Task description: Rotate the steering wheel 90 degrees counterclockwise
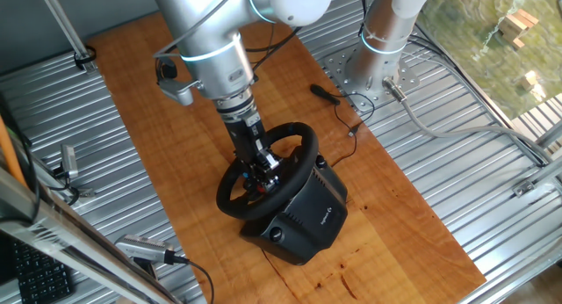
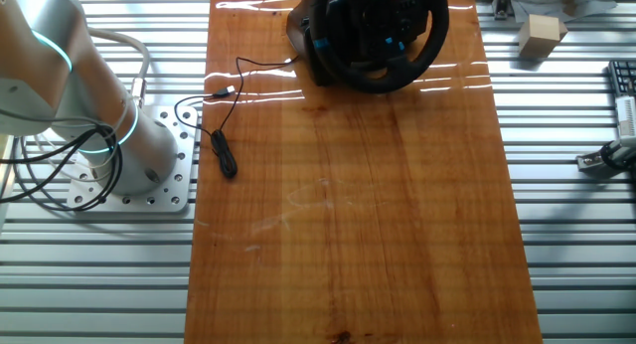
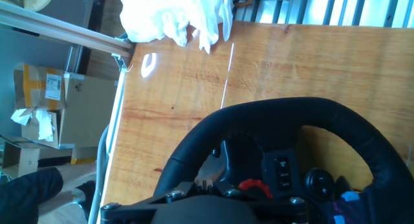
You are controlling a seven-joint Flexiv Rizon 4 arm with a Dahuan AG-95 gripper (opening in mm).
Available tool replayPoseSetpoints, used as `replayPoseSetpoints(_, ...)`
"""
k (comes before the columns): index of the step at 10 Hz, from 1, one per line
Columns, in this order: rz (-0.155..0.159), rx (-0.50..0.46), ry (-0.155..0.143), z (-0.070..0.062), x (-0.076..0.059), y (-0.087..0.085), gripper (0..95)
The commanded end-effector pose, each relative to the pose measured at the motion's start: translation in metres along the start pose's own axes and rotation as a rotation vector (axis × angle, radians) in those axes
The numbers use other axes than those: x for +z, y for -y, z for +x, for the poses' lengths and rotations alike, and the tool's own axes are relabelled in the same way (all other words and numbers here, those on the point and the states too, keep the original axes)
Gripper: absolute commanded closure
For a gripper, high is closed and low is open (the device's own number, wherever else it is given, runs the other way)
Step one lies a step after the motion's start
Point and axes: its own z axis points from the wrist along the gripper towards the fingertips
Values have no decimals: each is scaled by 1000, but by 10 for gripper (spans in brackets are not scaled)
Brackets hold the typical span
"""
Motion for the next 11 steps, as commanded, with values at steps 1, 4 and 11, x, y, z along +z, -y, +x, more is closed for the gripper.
replayPoseSetpoints(1, 1, 2, 0, 1, 1, -1, 950)
replayPoseSetpoints(4, 5, 6, -1, 2, 2, -3, 950)
replayPoseSetpoints(11, 3, 1, 0, 13, -4, -3, 950)
